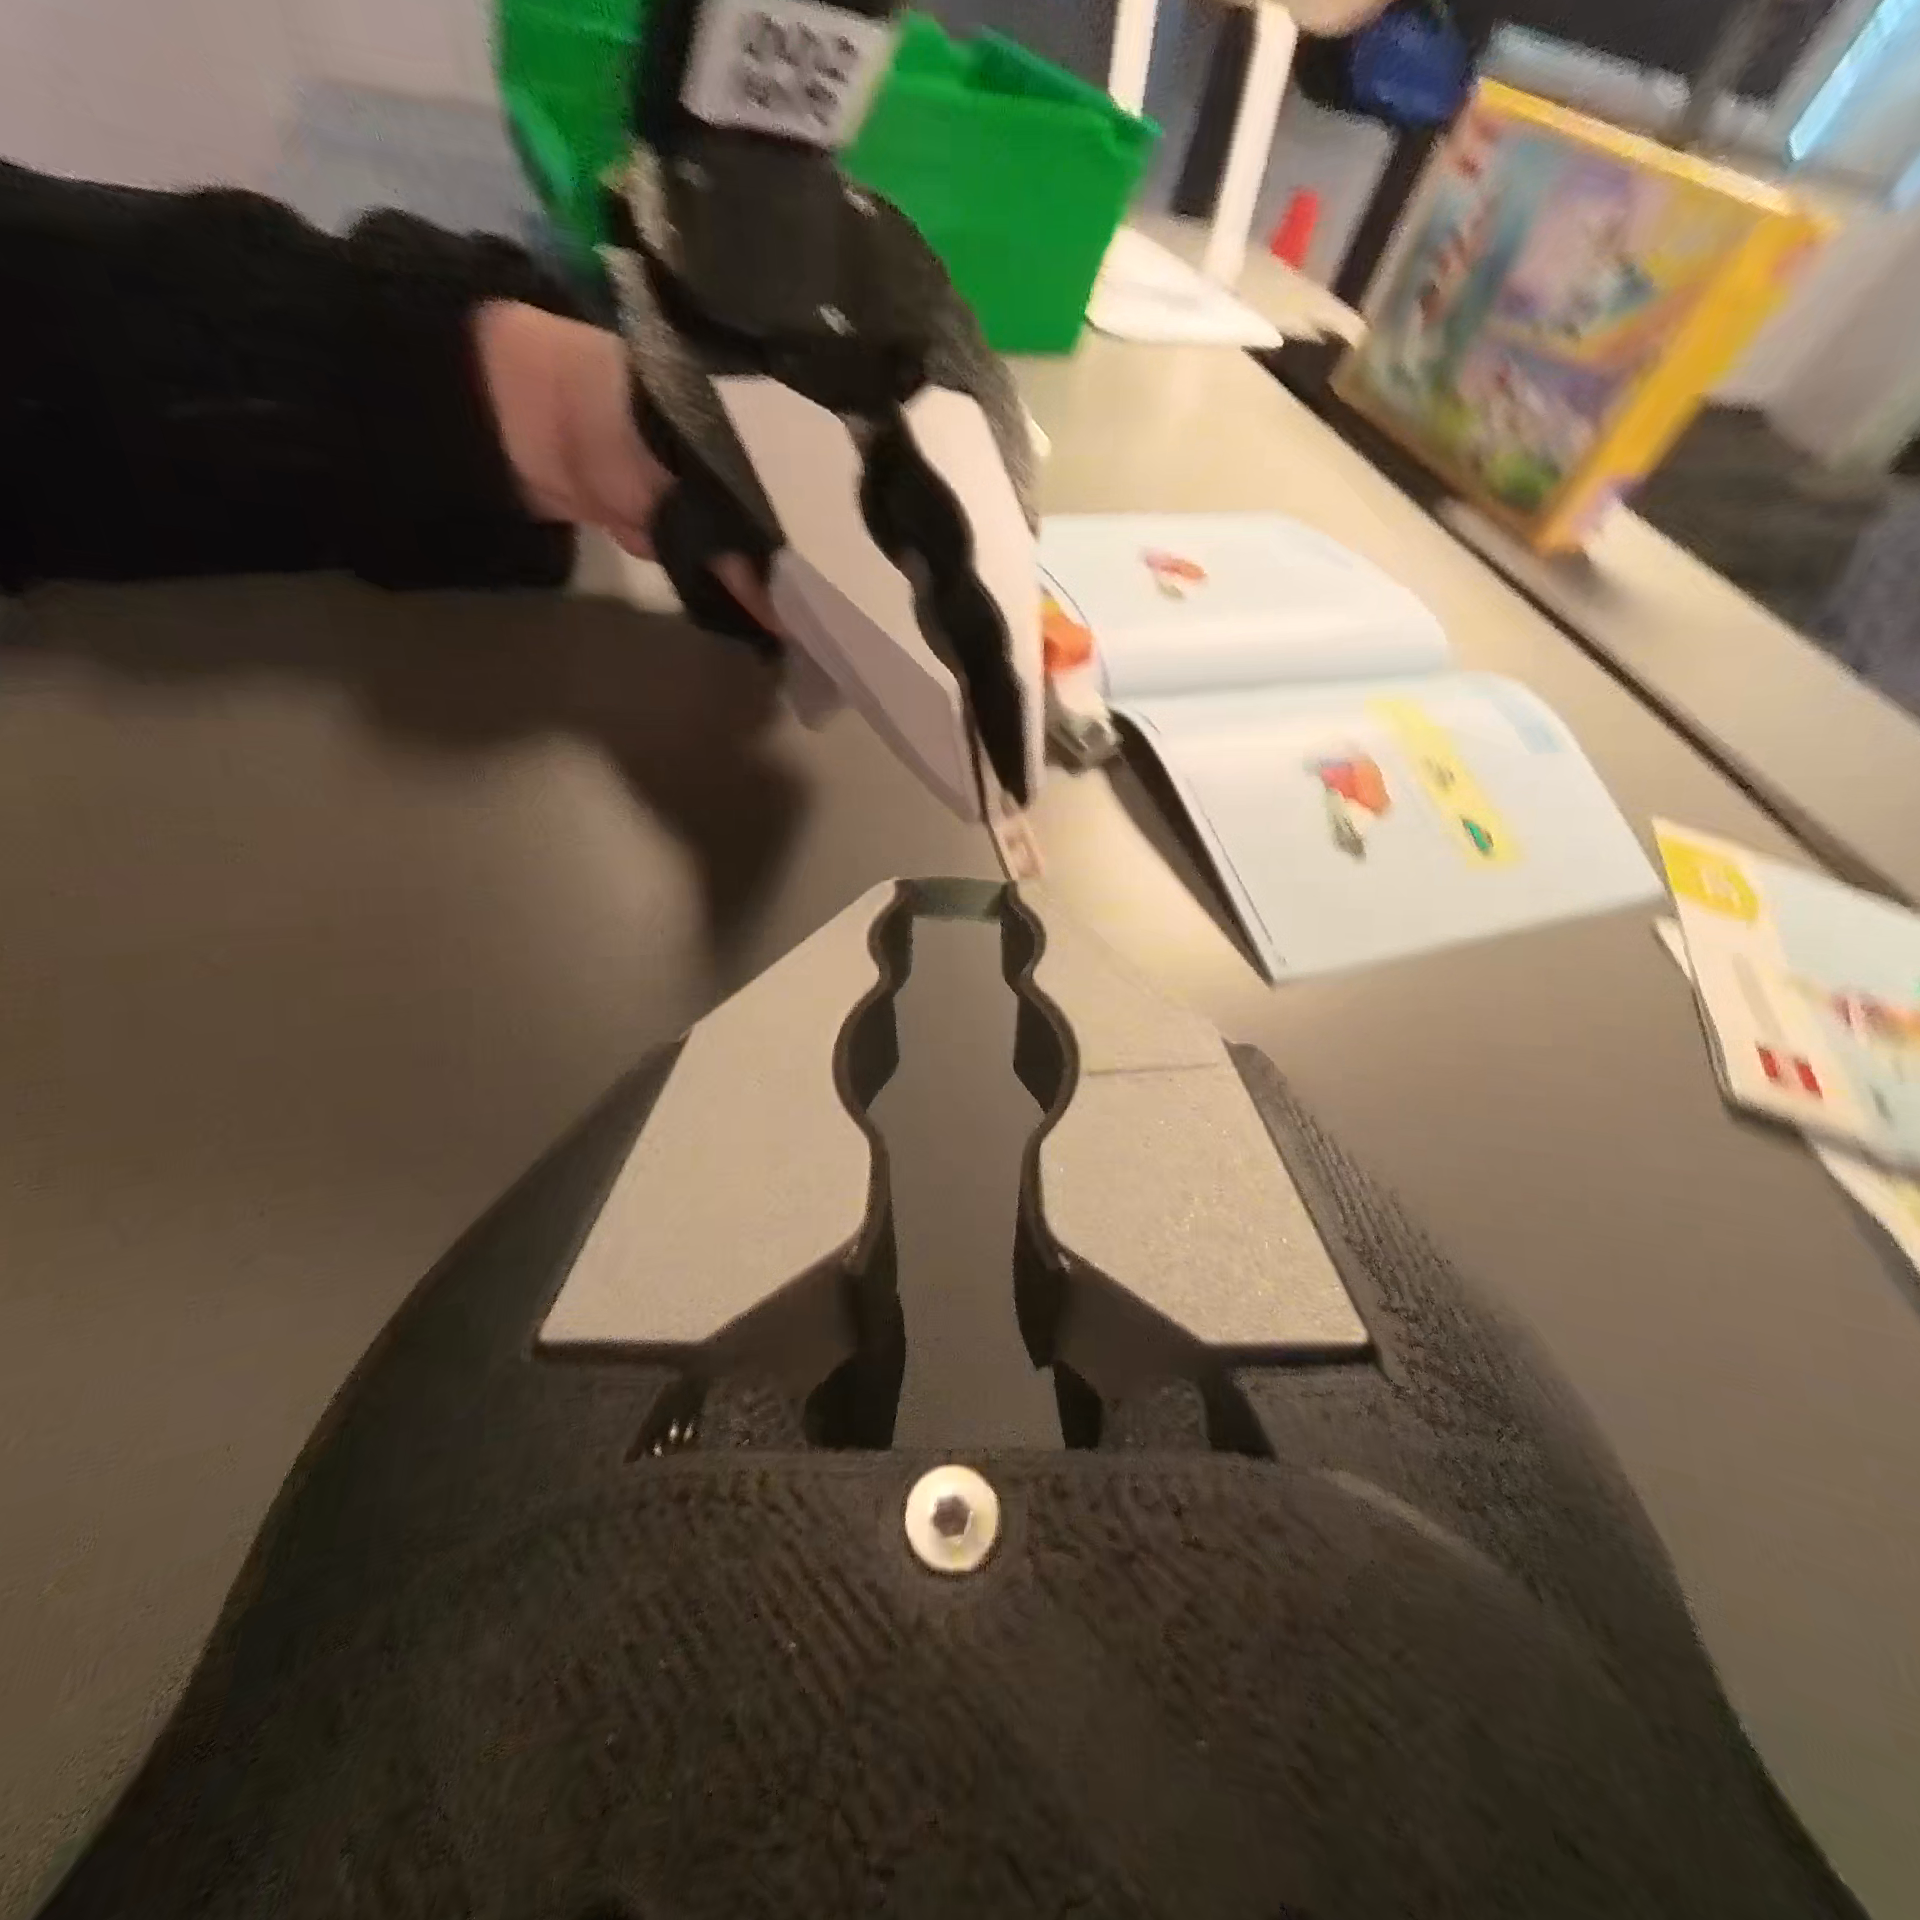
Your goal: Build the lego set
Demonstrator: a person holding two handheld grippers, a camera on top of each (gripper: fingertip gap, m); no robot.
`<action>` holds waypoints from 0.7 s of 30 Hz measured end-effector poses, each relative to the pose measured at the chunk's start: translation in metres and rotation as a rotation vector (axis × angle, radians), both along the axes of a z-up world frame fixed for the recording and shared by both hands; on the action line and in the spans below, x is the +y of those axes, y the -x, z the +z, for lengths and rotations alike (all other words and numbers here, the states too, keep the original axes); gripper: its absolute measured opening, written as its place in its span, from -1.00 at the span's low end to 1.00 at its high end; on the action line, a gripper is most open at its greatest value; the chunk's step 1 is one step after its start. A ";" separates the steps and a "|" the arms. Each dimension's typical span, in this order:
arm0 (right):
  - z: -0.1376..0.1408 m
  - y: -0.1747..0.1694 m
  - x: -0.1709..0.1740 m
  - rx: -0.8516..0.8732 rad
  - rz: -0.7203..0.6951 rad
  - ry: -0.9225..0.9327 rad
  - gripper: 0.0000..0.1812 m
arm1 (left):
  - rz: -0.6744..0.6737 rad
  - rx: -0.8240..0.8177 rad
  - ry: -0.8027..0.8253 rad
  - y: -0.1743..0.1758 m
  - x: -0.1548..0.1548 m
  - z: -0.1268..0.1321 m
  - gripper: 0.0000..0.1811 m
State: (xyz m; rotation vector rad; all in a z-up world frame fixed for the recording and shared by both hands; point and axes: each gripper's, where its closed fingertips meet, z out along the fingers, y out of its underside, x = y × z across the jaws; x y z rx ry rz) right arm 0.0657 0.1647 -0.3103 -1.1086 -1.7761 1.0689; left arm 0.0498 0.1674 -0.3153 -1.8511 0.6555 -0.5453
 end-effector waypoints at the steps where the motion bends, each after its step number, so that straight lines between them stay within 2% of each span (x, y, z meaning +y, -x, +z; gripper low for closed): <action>1: 0.004 0.000 -0.007 0.029 0.036 -0.006 -0.83 | -0.020 0.006 -0.001 -0.003 -0.002 0.000 -0.95; 9: 0.009 -0.003 -0.022 0.068 0.134 -0.001 -0.83 | -0.166 0.023 -0.048 -0.021 -0.019 0.003 -0.95; 21: -0.001 -0.004 -0.024 0.039 0.140 -0.090 -0.83 | -0.181 0.017 -0.031 -0.023 -0.020 0.001 -0.95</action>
